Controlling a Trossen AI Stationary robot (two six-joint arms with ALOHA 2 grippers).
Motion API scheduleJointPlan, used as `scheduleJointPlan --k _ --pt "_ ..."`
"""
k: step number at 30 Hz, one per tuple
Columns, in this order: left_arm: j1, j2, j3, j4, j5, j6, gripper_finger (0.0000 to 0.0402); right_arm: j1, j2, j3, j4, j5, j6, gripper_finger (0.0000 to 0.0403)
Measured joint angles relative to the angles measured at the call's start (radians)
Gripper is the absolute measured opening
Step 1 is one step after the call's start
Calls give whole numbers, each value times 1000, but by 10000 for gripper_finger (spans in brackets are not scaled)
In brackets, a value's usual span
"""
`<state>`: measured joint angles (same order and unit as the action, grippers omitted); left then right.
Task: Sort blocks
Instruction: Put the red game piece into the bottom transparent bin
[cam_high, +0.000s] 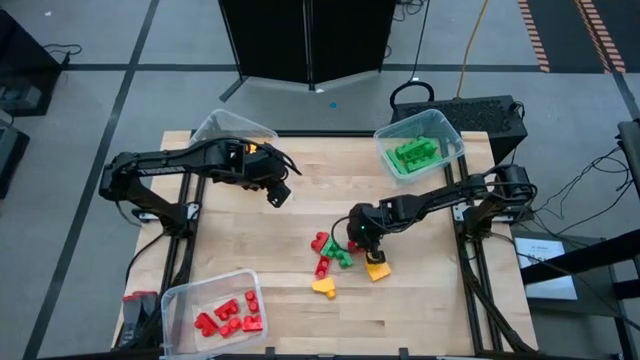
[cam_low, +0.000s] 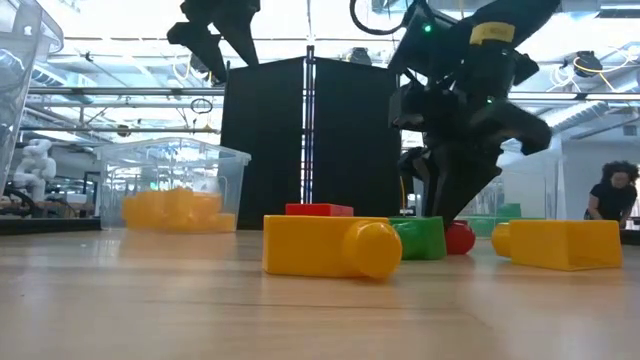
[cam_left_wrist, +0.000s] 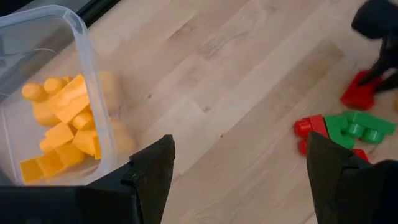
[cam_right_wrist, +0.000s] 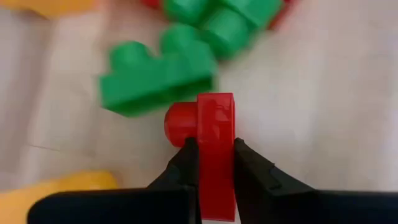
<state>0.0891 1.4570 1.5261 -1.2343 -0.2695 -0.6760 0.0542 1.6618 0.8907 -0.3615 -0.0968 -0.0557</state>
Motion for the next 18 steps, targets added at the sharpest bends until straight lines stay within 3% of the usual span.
scheduleJointPlan --k 8,18 --pt "0 0 0 107 6 -1 251 -55 -113 172 -192 136 -106 42" --pt "-1 -17 0 503 34 56 251 -137 -284 434 -199 243 -193 42"
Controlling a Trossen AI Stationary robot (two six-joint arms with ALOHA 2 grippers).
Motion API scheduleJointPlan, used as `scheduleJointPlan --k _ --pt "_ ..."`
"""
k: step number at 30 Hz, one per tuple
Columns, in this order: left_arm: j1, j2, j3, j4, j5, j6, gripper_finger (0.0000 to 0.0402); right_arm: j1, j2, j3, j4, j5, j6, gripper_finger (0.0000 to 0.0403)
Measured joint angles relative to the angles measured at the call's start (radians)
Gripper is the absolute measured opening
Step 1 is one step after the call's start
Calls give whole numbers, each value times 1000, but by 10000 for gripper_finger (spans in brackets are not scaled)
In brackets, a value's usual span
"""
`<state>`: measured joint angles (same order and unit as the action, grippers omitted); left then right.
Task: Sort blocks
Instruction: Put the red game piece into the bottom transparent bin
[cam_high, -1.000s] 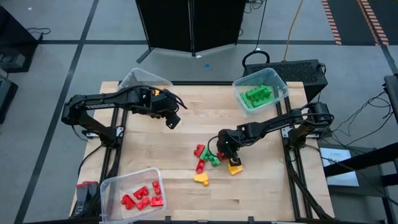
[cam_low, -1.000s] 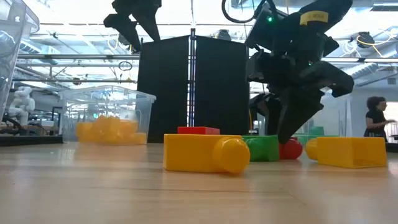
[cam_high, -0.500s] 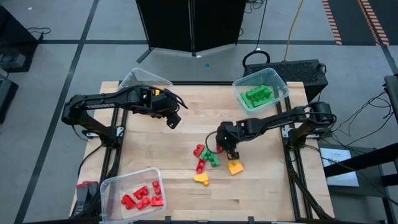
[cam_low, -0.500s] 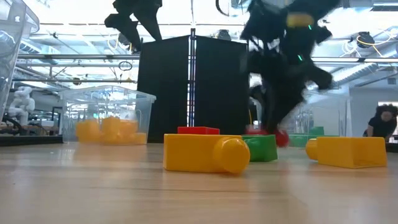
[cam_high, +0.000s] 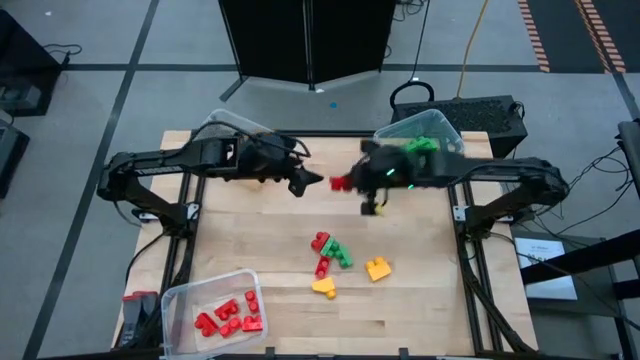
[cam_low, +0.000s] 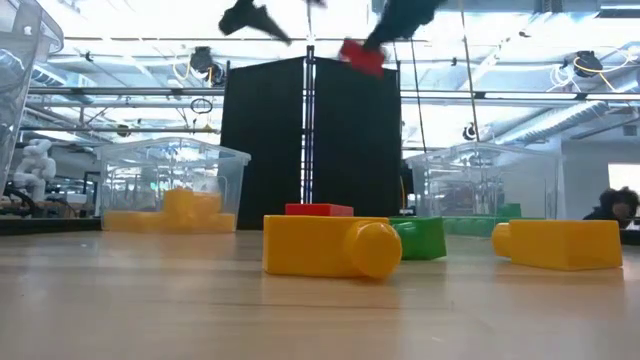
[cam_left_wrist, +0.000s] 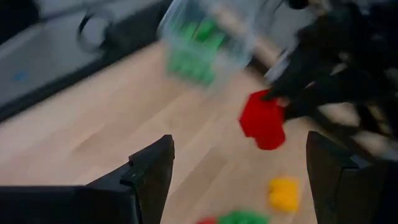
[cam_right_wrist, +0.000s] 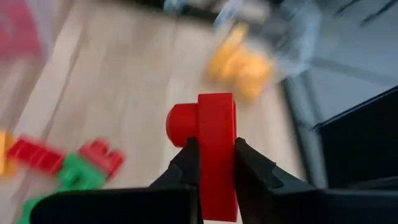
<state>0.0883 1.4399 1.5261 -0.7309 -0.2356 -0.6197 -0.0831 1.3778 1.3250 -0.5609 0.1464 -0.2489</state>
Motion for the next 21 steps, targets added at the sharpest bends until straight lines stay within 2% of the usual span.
scheduleJointPlan --k 6,11,14,21 --pt "-5 -38 0 242 -8 115 251 -80 -128 39 40 20 3 42" --pt "-24 -44 0 500 -51 271 251 -117 -208 42 228 9 51 42" --pt "-32 -29 1 650 -62 367 251 -120 -217 41 304 9 56 42" --pt "-42 3 0 785 -62 496 251 -119 -198 41 433 -24 80 42"
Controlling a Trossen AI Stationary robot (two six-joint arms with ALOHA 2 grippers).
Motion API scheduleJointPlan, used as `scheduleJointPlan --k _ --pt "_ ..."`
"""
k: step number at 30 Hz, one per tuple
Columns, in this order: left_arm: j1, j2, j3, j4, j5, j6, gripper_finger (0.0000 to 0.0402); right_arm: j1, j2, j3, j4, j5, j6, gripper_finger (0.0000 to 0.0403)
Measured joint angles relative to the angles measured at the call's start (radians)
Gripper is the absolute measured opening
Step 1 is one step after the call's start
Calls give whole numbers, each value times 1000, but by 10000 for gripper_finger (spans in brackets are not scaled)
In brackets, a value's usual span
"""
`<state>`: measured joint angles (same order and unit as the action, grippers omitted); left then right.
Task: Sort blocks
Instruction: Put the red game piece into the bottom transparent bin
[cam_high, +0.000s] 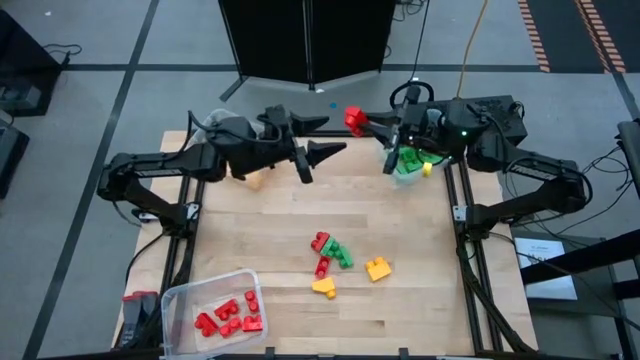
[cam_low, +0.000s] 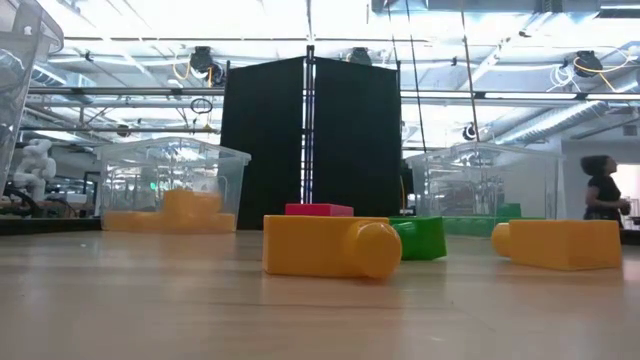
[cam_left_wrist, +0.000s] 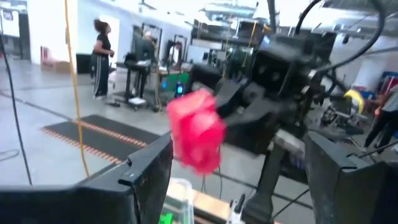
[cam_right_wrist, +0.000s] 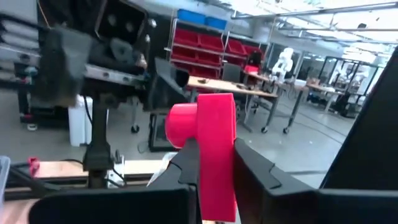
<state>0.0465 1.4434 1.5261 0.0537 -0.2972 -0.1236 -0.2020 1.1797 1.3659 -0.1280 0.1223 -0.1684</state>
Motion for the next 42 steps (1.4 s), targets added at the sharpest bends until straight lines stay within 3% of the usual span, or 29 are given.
scheduleJointPlan --k 20,28,42 --pt "-1 23 0 47 -20 1 251 15 24 0 102 -127 -19 42" --pt "-1 23 0 124 -22 -1 251 41 38 0 100 -129 -37 42" --pt "-1 53 0 120 -25 -28 251 47 59 0 168 -124 -43 42"
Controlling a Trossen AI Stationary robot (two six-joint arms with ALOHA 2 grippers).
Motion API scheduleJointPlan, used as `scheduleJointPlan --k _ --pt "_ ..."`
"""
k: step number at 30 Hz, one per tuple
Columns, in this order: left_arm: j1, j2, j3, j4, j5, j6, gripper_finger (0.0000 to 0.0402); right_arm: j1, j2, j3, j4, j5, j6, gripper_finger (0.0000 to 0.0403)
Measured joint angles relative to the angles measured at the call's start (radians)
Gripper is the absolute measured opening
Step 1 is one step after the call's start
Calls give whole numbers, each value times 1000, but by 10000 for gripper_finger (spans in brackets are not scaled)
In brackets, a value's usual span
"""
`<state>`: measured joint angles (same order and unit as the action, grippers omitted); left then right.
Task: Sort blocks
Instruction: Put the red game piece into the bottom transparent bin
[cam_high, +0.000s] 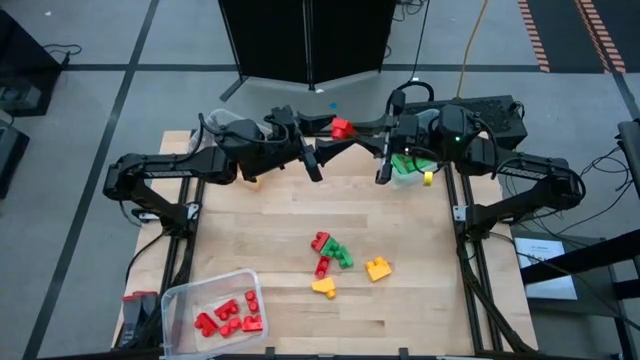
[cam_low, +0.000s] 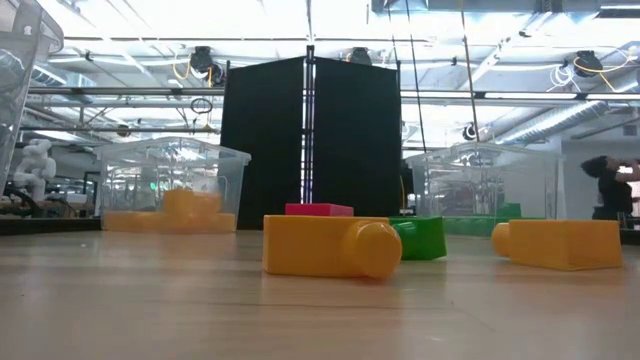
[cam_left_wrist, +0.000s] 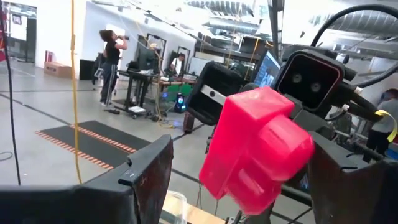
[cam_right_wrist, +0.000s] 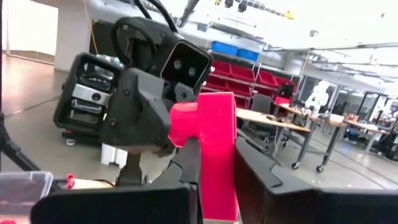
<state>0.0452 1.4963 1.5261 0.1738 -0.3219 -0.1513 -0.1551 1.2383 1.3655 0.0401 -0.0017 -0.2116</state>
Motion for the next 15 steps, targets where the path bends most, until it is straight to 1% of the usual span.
scheduleJointPlan --k 15 --pt "0 4 0 31 -14 1 251 0 6 0 -13 0 -9 42"
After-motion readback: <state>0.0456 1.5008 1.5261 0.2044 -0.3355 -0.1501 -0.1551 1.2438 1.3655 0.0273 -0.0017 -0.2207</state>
